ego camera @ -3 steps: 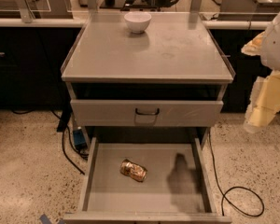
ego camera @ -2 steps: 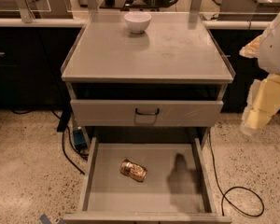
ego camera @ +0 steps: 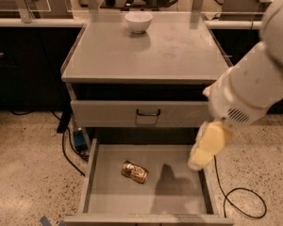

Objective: Pick orange can from middle drawer and place on counter

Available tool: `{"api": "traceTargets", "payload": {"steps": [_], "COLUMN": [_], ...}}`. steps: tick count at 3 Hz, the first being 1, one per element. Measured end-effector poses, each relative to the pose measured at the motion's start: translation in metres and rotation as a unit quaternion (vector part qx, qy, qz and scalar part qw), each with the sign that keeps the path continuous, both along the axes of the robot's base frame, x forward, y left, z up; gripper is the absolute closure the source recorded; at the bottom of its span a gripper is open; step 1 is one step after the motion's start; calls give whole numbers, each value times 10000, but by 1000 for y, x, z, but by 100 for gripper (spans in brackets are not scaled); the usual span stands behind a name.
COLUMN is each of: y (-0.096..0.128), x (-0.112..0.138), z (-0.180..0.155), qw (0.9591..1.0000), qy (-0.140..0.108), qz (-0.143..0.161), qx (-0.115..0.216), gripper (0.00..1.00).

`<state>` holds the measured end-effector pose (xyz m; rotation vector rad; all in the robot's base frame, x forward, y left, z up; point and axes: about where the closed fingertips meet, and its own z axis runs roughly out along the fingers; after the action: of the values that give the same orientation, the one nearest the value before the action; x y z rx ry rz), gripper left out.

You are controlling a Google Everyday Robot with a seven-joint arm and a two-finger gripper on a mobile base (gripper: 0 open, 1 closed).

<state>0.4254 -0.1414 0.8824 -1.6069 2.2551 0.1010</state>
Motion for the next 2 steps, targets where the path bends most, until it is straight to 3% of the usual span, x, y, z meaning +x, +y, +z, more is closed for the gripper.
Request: {"api": "traceTargets", "payload": {"steps": [1,2], "y": [35,35], "x": [-18,-18], "z": [-58,-58], "qw": [9991,9991], "qy": [365,364], "qz": [-149,-149], "qx": [140,140], "gripper": [0,0]}}
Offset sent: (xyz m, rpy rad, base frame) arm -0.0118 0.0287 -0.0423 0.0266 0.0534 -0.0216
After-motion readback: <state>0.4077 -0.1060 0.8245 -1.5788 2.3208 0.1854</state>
